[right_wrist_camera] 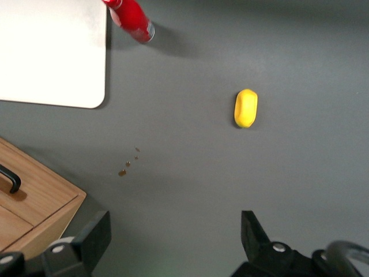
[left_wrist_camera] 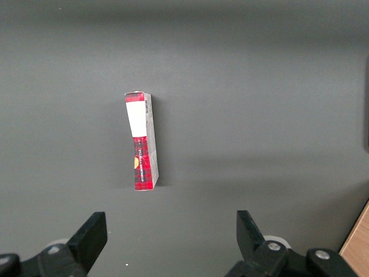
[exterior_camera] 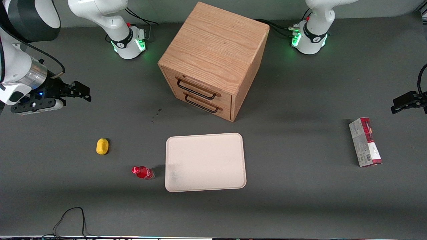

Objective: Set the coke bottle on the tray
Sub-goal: 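Move the right gripper out over the table toward the red bottle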

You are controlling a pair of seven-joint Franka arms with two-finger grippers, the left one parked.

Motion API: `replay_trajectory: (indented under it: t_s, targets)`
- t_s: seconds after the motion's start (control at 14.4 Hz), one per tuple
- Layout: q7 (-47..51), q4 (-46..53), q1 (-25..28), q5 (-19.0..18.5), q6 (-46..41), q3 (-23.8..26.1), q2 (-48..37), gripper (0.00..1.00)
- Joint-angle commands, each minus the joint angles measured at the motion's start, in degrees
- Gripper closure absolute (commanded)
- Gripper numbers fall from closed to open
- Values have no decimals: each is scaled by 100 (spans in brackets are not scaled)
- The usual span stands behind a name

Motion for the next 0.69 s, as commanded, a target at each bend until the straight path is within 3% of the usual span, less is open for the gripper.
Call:
replay_trajectory:
  t_s: [0.0, 0.62]
  targets:
    - [106, 236, -724, 135, -217, 661, 109, 0]
    - [98, 597, -844, 135, -720, 781, 206, 0]
